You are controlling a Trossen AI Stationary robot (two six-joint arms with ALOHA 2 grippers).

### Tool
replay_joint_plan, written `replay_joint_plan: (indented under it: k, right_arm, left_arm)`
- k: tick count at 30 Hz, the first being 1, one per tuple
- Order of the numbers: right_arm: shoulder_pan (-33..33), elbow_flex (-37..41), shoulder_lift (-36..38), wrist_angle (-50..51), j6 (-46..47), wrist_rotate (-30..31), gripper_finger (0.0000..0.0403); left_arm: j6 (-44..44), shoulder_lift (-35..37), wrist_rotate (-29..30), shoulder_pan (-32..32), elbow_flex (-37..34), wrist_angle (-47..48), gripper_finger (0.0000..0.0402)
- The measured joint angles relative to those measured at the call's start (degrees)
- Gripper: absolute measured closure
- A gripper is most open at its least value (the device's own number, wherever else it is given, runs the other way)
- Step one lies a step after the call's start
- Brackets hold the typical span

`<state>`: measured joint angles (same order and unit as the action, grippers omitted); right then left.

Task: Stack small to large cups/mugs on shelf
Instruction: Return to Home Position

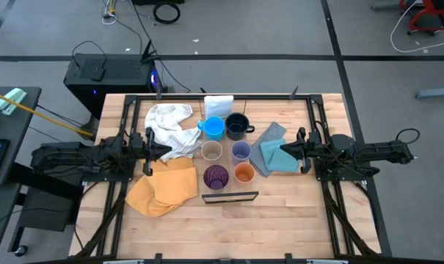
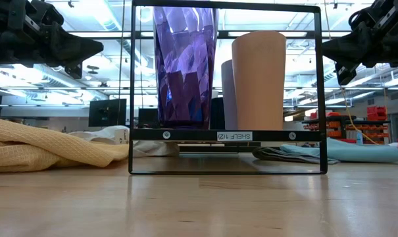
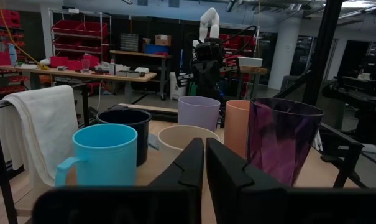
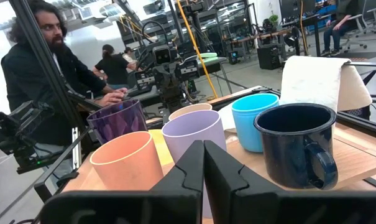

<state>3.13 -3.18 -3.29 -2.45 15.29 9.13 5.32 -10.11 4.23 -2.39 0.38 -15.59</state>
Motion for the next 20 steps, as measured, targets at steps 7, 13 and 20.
replay_joint_plan:
  k: [7,13,20]
  right_arm:
    - [0.0,0.0,0.0,0.0,0.0,0.01,0.0386]
    - [-0.02,0.0,0.0,0.01,0.0,0.01,0.0386]
    - [-0.01,-0.02,0.0,0.01,0.0,0.01,0.0386]
  left_arm:
    - [0.02,0.0,0.0,0.0,0.01,0.02,0.0367]
    - [-0.02,0.0,0.0,0.0,0.02,0.0,0.0363]
    - [0.0,0.0,0.0,0.0,0.0,0.01,0.0373]
